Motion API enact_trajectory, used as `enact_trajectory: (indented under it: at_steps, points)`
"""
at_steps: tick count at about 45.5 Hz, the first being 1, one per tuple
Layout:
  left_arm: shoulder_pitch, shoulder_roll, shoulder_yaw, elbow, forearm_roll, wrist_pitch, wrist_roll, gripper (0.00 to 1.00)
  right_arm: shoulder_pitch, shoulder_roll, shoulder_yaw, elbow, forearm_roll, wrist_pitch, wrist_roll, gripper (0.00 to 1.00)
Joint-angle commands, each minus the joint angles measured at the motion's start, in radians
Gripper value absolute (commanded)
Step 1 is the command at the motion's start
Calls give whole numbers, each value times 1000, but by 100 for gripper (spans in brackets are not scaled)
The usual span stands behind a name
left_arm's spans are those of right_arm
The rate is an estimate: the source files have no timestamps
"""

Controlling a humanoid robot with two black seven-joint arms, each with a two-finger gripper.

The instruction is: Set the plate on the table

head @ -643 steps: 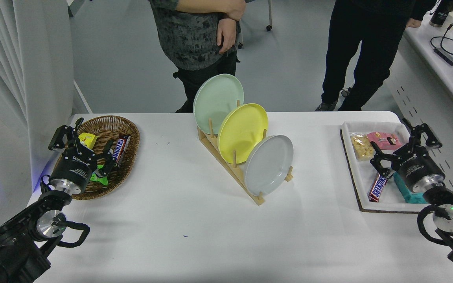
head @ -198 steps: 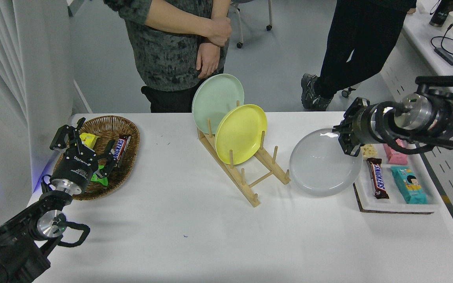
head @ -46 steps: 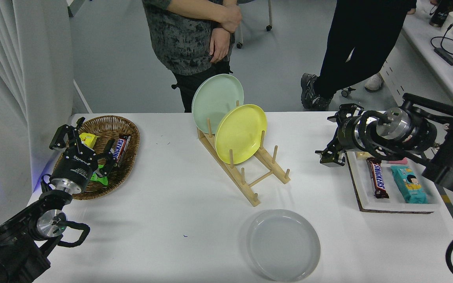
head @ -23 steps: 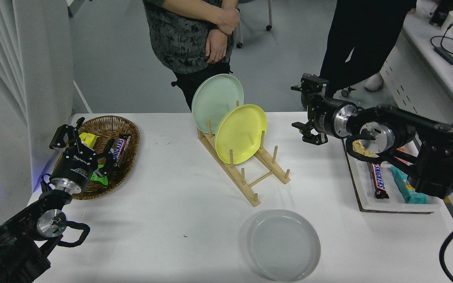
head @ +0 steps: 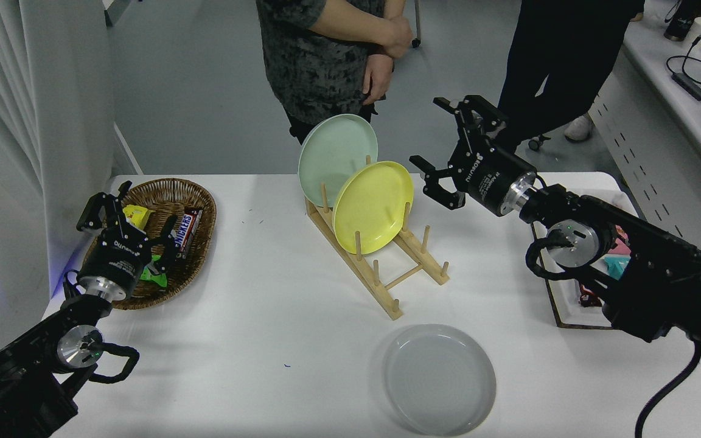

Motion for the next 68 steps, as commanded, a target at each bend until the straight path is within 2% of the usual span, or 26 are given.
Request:
enact_trajectory:
  at_steps: [1,3,7,21,34,51,55,68]
  points:
    - [0,1,-1,0,0,0,0,98,-60,115,117,-255,202,204,-8,100]
    - [0,1,-1,0,0,0,0,98,-60,119,119,-300,204,273,-11,100]
    - [0,1,-1,0,0,0,0,98,-86,118,116,-341,205,322,-13,100]
    - [0,1,-1,0,0,0,0,98,-229,27,154,-348,207,378,-13,100]
    - [0,1,-1,0,0,0,0,98,-241,-36,214,-365,207,369,-11,100]
    - [0,1,-1,0,0,1,0,98,-243,16,180,-466,205,356,-11,100]
    - [3,1,-1,0,0,1,0,98,-243,23,180,-467,202,318,-13,100]
    - [0,1,-1,0,0,1,0,98,-241,29,166,-466,195,315,-13,100]
